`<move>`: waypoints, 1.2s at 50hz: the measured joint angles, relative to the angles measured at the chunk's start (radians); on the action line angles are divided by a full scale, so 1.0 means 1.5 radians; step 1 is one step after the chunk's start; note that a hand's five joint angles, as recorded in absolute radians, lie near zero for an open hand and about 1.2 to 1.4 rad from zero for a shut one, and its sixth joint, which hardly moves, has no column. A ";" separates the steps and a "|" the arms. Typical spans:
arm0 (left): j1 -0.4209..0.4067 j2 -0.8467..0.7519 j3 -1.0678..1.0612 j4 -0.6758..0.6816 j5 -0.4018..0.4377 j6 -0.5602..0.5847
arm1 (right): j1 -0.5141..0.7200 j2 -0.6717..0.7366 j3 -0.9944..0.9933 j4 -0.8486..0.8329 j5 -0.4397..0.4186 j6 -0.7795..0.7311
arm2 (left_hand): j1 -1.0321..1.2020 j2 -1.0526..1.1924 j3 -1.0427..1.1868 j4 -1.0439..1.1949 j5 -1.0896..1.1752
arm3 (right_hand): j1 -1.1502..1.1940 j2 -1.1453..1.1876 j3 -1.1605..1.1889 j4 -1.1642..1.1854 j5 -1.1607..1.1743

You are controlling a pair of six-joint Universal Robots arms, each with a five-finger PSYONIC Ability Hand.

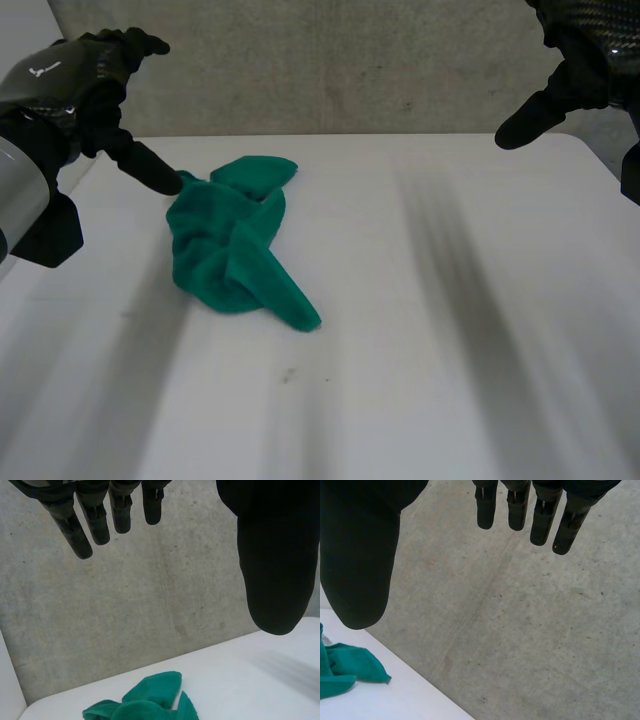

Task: Fold the towel.

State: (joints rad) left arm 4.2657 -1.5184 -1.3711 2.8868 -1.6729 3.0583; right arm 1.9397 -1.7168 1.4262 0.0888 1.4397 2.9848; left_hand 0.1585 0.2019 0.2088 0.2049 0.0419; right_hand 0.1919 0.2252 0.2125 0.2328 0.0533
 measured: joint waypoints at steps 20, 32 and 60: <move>-0.009 -0.229 -0.016 0.117 0.003 0.215 | 0.038 0.124 0.013 -0.020 -0.015 -0.156 | 0.000 0.000 0.000 0.000 0.000 | 0.000 0.000 0.000 0.000 0.000; -0.011 -0.516 0.106 0.181 0.065 0.267 | 0.042 0.191 0.002 -0.027 -0.012 -0.168 | 0.236 0.180 0.177 0.180 0.175 | 0.000 0.000 0.000 0.000 0.000; -0.042 -0.259 0.117 0.306 0.075 0.248 | -0.055 0.290 -0.081 -0.028 0.025 -0.062 | 0.615 0.661 0.649 0.657 0.601 | 0.000 0.000 0.000 0.000 0.000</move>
State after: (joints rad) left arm 4.2030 -1.9074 -1.1949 3.3459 -1.5597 3.4307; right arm 1.8572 -1.2820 1.3045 0.0467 1.4767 2.8913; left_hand 1.0804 1.1931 1.1816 1.1908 0.9437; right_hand 0.1920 0.2252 0.2129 0.2328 0.0534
